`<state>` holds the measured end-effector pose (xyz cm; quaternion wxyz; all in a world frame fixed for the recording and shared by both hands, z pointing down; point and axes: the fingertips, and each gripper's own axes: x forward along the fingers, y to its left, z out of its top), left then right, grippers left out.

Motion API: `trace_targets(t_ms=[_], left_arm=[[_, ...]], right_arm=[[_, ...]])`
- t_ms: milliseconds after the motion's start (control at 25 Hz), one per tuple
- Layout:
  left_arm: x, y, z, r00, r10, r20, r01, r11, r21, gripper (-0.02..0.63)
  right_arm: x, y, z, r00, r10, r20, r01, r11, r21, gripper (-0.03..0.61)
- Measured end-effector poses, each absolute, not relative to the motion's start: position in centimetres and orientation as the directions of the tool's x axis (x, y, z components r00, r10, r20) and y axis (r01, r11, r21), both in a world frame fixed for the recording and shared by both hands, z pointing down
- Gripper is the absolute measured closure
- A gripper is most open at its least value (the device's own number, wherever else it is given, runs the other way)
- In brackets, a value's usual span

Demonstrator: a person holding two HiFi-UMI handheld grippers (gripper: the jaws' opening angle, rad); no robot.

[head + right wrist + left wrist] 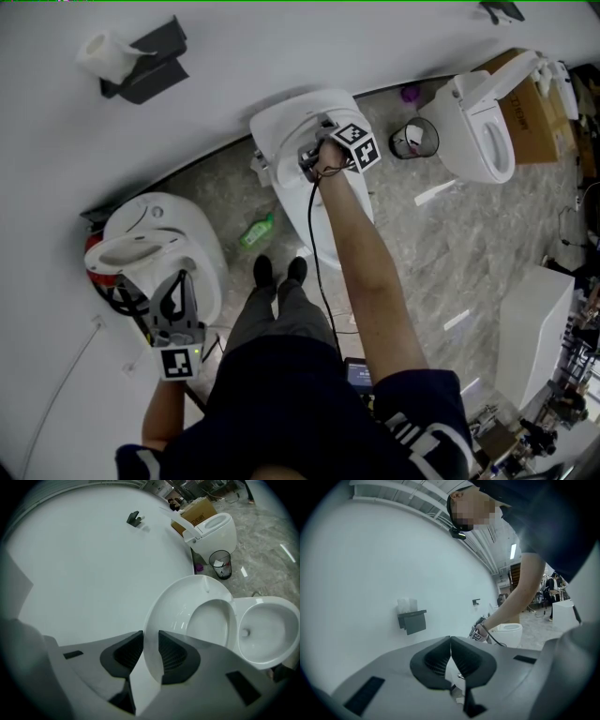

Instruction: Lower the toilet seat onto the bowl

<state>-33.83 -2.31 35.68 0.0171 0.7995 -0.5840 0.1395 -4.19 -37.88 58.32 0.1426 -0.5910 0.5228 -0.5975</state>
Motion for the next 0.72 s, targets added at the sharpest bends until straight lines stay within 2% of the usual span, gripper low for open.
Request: trace_targets(t_ms=[360, 720], left_arm=[[-34.0, -2.4, 35.6, 0.281, -0.929, 0.239, -0.938, -0.319, -0.137, 0.589], [-34.0, -2.4, 35.9, 0.281, -0.929, 0.243, -0.939, -0.318, -0.129, 0.589]], right_arm=[[-4.2, -38.0, 58.3, -0.263, -0.778, 0.57, -0.452, -0.423, -0.786, 0.463], [-3.7, -36.8, 57.9, -0.271, -0.804, 0.529, -0.433, -0.389, -0.813, 0.469]])
